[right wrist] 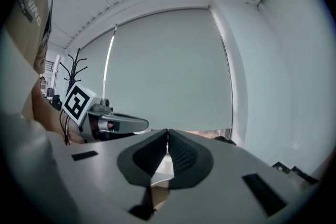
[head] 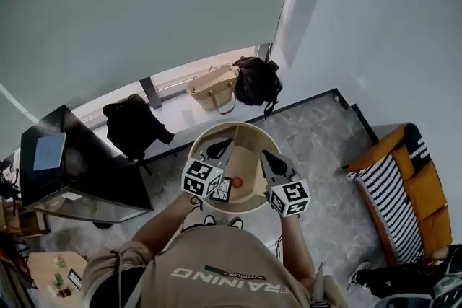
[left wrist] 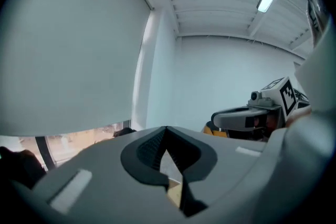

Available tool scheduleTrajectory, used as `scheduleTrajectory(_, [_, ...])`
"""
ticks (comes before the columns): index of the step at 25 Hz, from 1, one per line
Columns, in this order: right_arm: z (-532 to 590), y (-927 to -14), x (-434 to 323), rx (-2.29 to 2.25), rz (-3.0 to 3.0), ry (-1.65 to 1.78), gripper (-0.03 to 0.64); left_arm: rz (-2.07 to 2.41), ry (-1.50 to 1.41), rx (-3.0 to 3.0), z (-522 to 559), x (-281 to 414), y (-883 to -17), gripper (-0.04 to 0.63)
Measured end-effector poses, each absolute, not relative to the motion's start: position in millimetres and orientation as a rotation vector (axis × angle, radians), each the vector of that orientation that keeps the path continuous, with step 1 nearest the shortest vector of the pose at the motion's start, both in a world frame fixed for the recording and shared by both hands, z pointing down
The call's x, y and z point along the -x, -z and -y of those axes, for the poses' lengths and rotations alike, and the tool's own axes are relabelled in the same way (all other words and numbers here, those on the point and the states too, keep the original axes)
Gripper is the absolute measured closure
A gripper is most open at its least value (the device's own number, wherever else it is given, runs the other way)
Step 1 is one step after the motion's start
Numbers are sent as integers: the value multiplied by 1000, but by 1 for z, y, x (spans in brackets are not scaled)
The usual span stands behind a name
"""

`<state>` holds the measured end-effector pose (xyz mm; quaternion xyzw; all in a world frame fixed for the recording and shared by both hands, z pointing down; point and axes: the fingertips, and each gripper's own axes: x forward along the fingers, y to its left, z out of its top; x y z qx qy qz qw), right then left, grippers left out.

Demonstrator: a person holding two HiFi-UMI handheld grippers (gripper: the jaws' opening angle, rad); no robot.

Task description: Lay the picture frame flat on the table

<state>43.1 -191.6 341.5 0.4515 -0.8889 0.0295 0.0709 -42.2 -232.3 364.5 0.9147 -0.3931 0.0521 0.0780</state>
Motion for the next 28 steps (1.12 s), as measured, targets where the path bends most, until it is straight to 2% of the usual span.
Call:
scheduleTrajectory(7, [221, -290, -49, -1407, 2686, 30, 609, 1240, -26, -2820, 269, 34, -305, 589])
scheduleTrajectory(14, [229, -265, -55, -1480, 2736, 90, 609, 1254, -115, -2894, 268, 29, -297, 589])
scheduleTrajectory(28, [226, -290, -43, -1420, 2673, 69, 611, 1272, -154, -2870, 261, 37, -304, 589])
